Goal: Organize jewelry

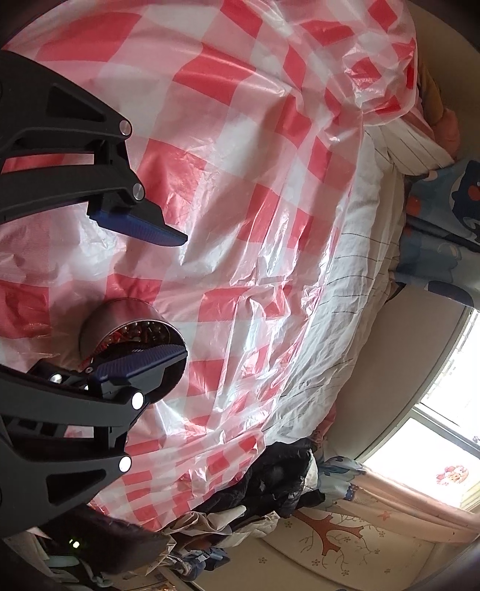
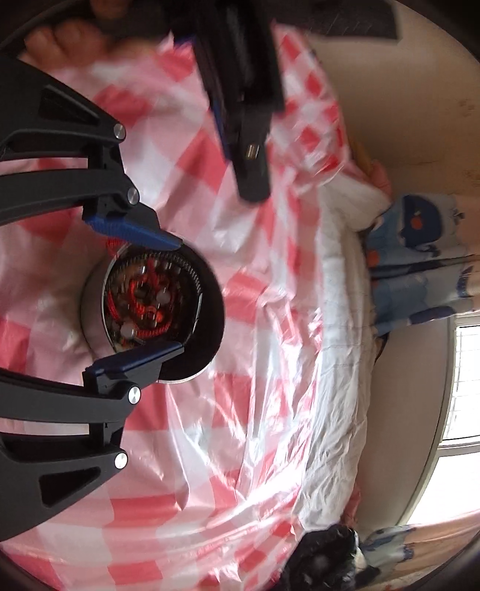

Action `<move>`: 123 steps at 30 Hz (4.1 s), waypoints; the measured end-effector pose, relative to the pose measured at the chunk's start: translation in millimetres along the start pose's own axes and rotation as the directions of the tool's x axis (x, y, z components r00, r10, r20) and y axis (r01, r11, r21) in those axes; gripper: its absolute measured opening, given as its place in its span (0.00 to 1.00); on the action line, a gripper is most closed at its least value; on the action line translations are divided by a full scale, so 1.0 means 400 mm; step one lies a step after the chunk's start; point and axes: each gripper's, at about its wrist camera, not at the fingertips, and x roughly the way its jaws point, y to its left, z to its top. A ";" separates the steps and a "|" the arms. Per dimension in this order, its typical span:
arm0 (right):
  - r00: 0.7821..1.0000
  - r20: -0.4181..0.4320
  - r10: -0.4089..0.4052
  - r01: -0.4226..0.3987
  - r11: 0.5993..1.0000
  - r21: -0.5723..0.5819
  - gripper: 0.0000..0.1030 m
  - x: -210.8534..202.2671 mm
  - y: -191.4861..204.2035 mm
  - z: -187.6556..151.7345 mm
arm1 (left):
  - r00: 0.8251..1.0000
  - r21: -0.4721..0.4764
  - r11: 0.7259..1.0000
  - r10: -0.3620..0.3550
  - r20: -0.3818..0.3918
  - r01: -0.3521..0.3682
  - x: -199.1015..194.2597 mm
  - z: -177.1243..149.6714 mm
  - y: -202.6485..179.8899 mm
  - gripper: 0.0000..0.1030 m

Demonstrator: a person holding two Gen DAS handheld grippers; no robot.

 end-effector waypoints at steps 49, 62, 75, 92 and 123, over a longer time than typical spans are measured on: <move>0.985 -0.104 -0.134 0.143 0.986 0.083 0.93 -0.215 -0.022 -0.320 | 0.956 0.215 0.937 0.290 -0.041 -0.275 -0.164 -0.400 0.001 0.93; 0.987 -0.094 -0.132 0.141 0.986 0.089 0.93 -0.216 -0.023 -0.324 | 0.945 0.235 0.924 0.322 -0.049 -0.303 -0.153 -0.403 -0.004 0.93; 0.987 -0.086 -0.135 0.142 0.986 0.087 0.93 -0.219 -0.021 -0.325 | 0.942 0.243 0.919 0.333 -0.050 -0.312 -0.149 -0.404 -0.007 0.93; 0.986 -0.090 -0.138 0.145 0.986 0.085 0.93 -0.217 -0.022 -0.326 | 0.938 0.249 0.914 0.342 -0.054 -0.319 -0.142 -0.403 -0.004 0.93; 0.986 -0.093 -0.139 0.147 0.986 0.084 0.93 -0.215 -0.022 -0.325 | 0.937 0.252 0.912 0.346 -0.055 -0.322 -0.140 -0.404 -0.003 0.93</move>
